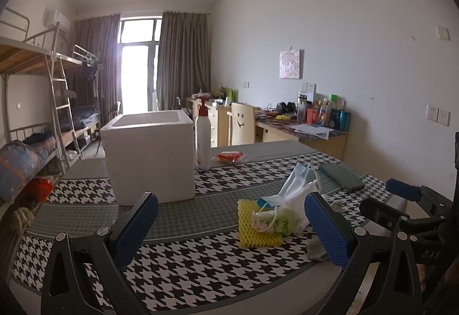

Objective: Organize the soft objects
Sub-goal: 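Move both tools toward the yellow foam net and grey sock on the table, then close the left tool on the yellow foam net while the right tool grasps the grey sock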

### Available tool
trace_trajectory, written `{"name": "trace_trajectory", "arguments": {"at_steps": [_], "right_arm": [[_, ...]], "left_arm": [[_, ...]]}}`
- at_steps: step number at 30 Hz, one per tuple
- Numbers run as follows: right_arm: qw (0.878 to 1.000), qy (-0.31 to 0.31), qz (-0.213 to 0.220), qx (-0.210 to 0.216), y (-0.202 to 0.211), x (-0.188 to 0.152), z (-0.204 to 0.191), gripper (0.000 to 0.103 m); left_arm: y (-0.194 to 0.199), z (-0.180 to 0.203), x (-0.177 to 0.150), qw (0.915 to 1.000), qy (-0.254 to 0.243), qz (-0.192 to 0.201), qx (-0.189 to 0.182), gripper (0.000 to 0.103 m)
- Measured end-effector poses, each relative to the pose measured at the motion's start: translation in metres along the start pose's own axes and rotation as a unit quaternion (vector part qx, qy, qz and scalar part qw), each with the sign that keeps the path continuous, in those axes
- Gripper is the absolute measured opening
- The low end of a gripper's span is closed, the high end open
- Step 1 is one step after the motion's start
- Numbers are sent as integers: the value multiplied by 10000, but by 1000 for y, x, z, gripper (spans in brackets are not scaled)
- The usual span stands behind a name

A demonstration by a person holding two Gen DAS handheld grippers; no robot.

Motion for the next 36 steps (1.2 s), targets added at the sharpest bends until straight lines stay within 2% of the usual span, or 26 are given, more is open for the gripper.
{"name": "trace_trajectory", "arguments": {"at_steps": [15, 36], "right_arm": [[9995, -125, -258, -124, -19, -1, 16, 99], [9964, -374, -723, -215, -46, -10, 43, 99]], "left_arm": [[-31, 6, -1, 9991, -46, -398, -160, 102], [-72, 25, 7, 9959, -325, -750, -386, 102]]}}
Point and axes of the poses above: each gripper's, at about its wrist camera, not at the fingertips, and y roughly against the way its jaws point, z to its right, x to its top, the point moved 1 cm from there along -y, roughly the way its jaws point, and after that the axes turned 15 degrees about -z, right-handed, at the moved point
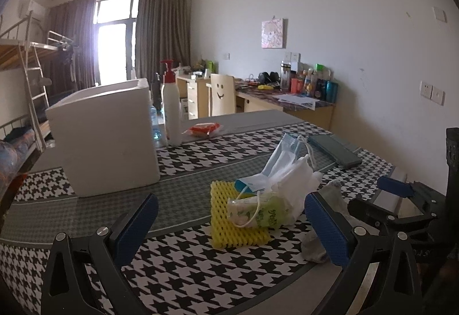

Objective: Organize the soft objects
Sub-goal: 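Close the left tool on the yellow foam net while the right tool grasps the grey sock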

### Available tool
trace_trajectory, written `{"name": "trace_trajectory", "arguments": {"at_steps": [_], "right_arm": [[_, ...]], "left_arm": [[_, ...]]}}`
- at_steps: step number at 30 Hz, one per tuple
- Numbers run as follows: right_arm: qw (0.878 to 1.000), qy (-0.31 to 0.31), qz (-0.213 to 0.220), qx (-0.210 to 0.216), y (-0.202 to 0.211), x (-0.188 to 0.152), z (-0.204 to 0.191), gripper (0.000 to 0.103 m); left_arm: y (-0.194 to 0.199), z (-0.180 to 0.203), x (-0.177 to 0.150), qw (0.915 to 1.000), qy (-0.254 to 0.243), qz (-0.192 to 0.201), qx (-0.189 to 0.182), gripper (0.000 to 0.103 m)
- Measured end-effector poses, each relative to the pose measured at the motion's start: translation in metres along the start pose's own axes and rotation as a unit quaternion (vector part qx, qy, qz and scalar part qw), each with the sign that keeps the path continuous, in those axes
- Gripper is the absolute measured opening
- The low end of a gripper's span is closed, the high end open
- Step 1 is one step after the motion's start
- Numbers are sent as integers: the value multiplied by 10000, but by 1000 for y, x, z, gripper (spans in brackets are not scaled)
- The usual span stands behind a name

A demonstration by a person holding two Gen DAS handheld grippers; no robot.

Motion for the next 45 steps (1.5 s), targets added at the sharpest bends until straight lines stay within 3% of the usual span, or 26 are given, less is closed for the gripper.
{"name": "trace_trajectory", "arguments": {"at_steps": [21, 26, 31, 41, 45], "right_arm": [[9995, -63, -308, -50, -22, -5, 11, 99], [9992, -75, -378, -63, -26, -6, 13, 99], [9991, -122, -398, -44, -29, -6, 16, 99], [9988, -132, -472, -7, -35, -10, 20, 99], [9985, -181, -508, 22, -38, -9, 25, 99]], "left_arm": [[-52, 0, -6, 9946, -100, -1030, 3, 102], [-64, 1, -8, 9918, -115, -1274, -48, 96], [-60, 8, -4, 9938, -293, -1067, -51, 96], [-89, 15, -2, 9864, -337, -1603, -100, 85], [-99, 15, 0, 9829, -275, -1815, -161, 72]]}}
Point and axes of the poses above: each gripper's, at about its wrist camera, not at the fingertips, and y roughly against the way its jaws point, z to its right, x to its top, the point moved 1 cm from there along -y, roughly the way its jaws point, and after that the axes turned 15 degrees about -z, right-handed, at the moved point
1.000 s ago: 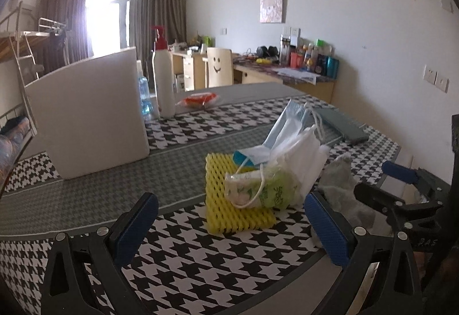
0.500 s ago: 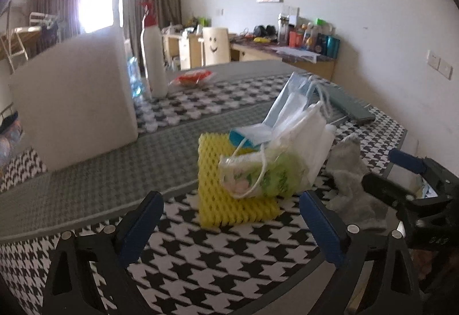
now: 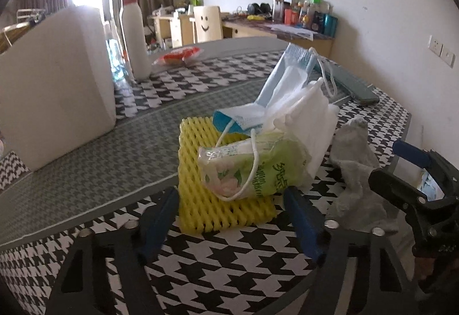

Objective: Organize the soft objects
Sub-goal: 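Close the left tool on the yellow foam net while the right tool grasps the grey sock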

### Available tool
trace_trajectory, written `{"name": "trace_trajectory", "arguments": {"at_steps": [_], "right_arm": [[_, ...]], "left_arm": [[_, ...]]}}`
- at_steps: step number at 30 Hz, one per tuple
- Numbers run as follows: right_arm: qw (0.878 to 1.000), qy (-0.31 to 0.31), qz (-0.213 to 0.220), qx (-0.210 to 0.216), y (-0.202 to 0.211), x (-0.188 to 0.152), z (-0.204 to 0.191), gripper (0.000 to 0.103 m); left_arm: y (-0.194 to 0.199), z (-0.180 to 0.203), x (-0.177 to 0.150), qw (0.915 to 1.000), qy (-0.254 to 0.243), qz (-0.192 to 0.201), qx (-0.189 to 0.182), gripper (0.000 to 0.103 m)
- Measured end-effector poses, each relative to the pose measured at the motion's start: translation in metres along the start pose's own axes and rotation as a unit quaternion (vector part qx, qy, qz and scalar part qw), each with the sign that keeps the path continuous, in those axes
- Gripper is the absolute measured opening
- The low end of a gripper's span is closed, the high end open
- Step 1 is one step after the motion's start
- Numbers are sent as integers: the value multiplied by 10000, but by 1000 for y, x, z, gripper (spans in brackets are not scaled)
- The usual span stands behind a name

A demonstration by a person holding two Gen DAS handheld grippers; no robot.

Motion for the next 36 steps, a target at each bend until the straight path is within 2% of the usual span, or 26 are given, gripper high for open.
{"name": "trace_trajectory", "arguments": {"at_steps": [6, 9, 11, 14, 21, 27, 33, 36], "right_arm": [[10000, 3, -28, 31, -2, 1, 1, 99], [10000, 4, -57, 55, -4, 1, 2, 99], [9999, 22, -85, 67, -5, -1, 1, 99], [9999, 70, -119, 79, -5, -2, -1, 98], [9988, 363, -294, 120, -8, -5, -9, 75], [9977, 563, -384, -38, -10, -9, -16, 58], [9961, 716, -479, -177, -9, -10, -21, 25], [9962, 687, -531, -60, -7, -9, -21, 18]], "left_arm": [[-4, -1, -1, 9999, -15, -87, 47, 58], [-3, -1, -1, 10000, -28, -68, 12, 45], [-3, -3, 0, 10000, 21, -59, -20, 31], [-3, -7, 1, 9999, 89, -53, -108, 26], [1, -8, 1, 9994, 114, 41, -329, 22], [9, -9, -2, 9991, 77, 225, -338, 21], [21, -12, -5, 9984, 81, 437, -351, 21], [30, -16, -9, 9978, 99, 579, -318, 21]]}}
Point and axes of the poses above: each gripper's, at about its wrist camera, not at the fingertips, and y roughly against the way its jaws point, z to its right, x to its top, the point moved 1 cm from there along -y, roughly the way its jaws point, and after that the axes turned 15 degrees about -z, right-handed, at the moved point
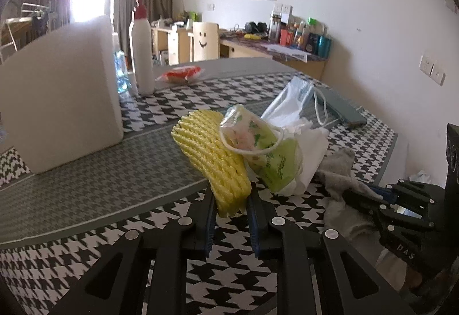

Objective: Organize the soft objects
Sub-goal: 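Close the left tool on the yellow foam net while the right tool grasps the grey sock, then carry the yellow foam net and grey sock over the white foam box with both tools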

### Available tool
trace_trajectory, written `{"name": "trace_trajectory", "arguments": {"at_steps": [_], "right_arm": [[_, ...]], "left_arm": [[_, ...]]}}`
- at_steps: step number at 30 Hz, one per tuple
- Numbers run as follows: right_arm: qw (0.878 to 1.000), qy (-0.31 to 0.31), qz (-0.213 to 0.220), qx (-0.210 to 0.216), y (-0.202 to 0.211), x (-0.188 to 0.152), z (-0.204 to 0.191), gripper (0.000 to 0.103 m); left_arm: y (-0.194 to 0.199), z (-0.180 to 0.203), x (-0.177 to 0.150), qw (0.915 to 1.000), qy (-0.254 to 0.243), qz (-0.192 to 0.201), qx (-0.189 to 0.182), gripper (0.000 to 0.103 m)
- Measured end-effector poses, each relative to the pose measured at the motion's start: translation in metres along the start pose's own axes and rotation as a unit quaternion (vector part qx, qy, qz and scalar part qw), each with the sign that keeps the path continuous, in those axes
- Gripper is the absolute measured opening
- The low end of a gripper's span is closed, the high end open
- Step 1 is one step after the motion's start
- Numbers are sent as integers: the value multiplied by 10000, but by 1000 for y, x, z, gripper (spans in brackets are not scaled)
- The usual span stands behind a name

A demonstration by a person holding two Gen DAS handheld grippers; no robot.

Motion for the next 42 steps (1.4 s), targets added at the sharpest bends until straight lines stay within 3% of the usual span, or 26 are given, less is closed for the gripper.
{"name": "trace_trajectory", "arguments": {"at_steps": [24, 42], "right_arm": [[9964, 212, 777, 253, 61, 26, -28, 17], [9921, 353, 1077, 540, 64, 57, -49, 18]], "left_arm": [[76, -27, -21, 9951, 121, 872, 449, 21], [105, -39, -4, 9894, 117, 1242, 742, 21]]}}
Point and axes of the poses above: each gripper's, at about its wrist camera, not at the fingertips, and y roughly against the way its jaws point, z to its right, x to its top, the point moved 1 cm from there along -y, roughly the way its jaws point, and after that the axes turned 15 degrees about -z, right-handed, at the moved point
